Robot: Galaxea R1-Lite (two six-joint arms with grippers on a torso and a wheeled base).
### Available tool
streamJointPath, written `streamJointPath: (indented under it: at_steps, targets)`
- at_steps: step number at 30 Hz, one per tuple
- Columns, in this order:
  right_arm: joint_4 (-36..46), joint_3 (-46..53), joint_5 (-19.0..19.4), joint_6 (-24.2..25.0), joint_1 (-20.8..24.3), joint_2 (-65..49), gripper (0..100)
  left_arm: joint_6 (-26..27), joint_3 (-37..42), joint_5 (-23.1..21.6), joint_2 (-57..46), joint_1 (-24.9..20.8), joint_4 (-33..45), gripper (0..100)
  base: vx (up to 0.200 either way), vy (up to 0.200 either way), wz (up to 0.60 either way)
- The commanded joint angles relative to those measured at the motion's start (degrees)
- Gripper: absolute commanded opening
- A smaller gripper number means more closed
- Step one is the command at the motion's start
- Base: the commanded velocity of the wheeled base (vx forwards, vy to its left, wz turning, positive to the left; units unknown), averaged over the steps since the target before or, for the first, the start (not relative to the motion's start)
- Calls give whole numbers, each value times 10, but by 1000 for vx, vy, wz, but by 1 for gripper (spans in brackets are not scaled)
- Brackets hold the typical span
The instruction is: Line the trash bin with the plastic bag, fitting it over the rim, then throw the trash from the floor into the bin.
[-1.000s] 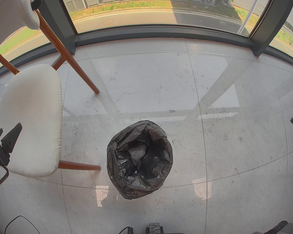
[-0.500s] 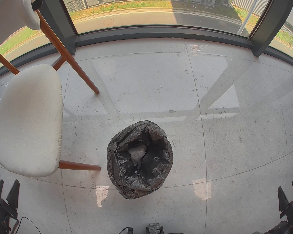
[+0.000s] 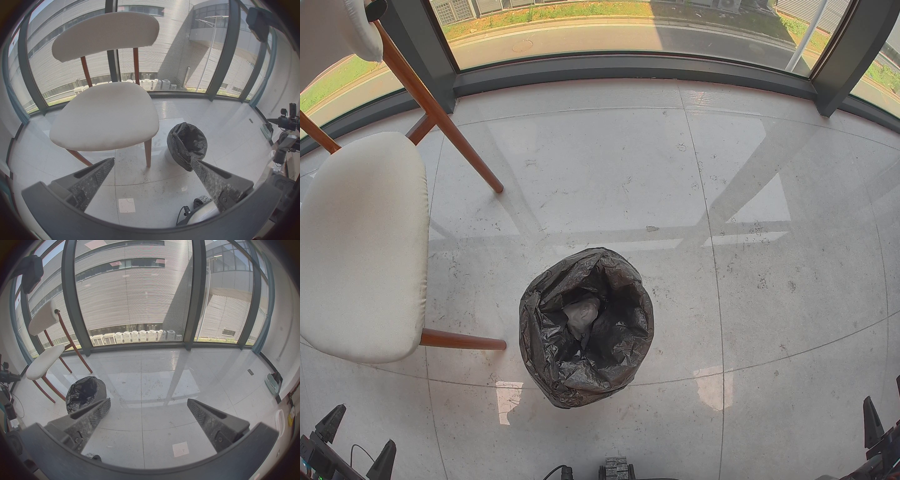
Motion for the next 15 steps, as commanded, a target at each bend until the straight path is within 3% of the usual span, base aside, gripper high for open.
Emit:
streamJointPath:
  at_steps: [1, 7, 11, 15]
  targets:
    - [1, 10, -2, 3, -2, -9, 100, -39, 15, 40, -1, 6, -7, 100, 0, 0, 0]
    - [0, 10, -3, 2, -2, -7, 100, -42, 16, 53, -3, 14, -7, 100, 0, 0, 0]
    - [0, 10, -3, 3, -3, -2, 100, -41, 15, 49, -23, 73, -8, 100, 0, 0, 0]
    - [-1, 10, -4, 3, -4, 0, 100, -21, 16, 28, -49, 50, -7, 100, 0, 0, 0]
